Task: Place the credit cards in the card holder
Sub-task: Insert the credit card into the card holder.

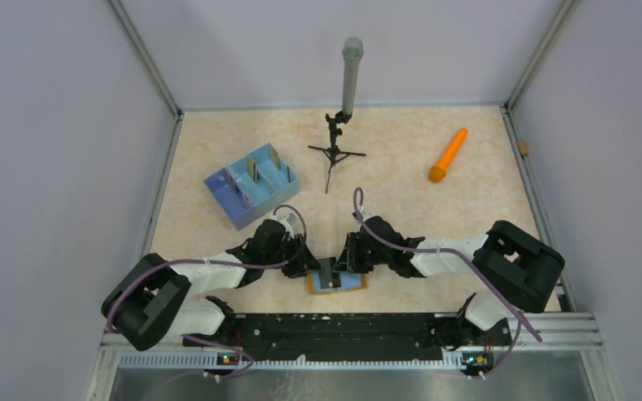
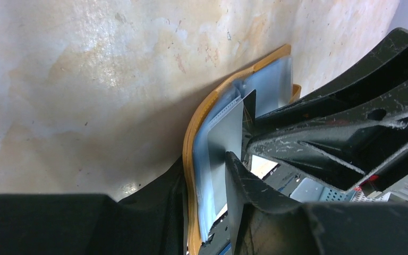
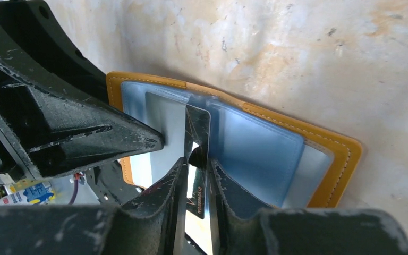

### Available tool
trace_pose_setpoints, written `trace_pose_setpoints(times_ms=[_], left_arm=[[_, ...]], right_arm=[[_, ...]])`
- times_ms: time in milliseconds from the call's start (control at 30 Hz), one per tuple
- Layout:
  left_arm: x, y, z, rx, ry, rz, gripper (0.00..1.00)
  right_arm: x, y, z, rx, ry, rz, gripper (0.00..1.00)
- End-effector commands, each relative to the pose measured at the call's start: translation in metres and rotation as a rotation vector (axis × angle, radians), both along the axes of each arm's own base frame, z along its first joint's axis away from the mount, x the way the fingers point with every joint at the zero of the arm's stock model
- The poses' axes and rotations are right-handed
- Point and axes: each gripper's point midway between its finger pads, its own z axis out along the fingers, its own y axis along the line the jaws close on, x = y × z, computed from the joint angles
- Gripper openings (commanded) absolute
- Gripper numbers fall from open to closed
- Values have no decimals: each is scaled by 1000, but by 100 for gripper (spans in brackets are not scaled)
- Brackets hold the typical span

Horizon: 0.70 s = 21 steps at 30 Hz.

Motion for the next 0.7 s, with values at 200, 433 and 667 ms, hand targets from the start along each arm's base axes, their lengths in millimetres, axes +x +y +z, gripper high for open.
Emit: trace_pose_setpoints(times_ms=[200,433,667], left_arm=[[-3,2,-1,-10,-1,8,33],[-3,1,-1,-26,1,17,33],[-2,1,1,-38,1,33,33]], right_arm=[[-4,9,12,2,-17,30,24],[-7,29,24,72,-7,67,24],[-10,47,34,146,8,93,22]])
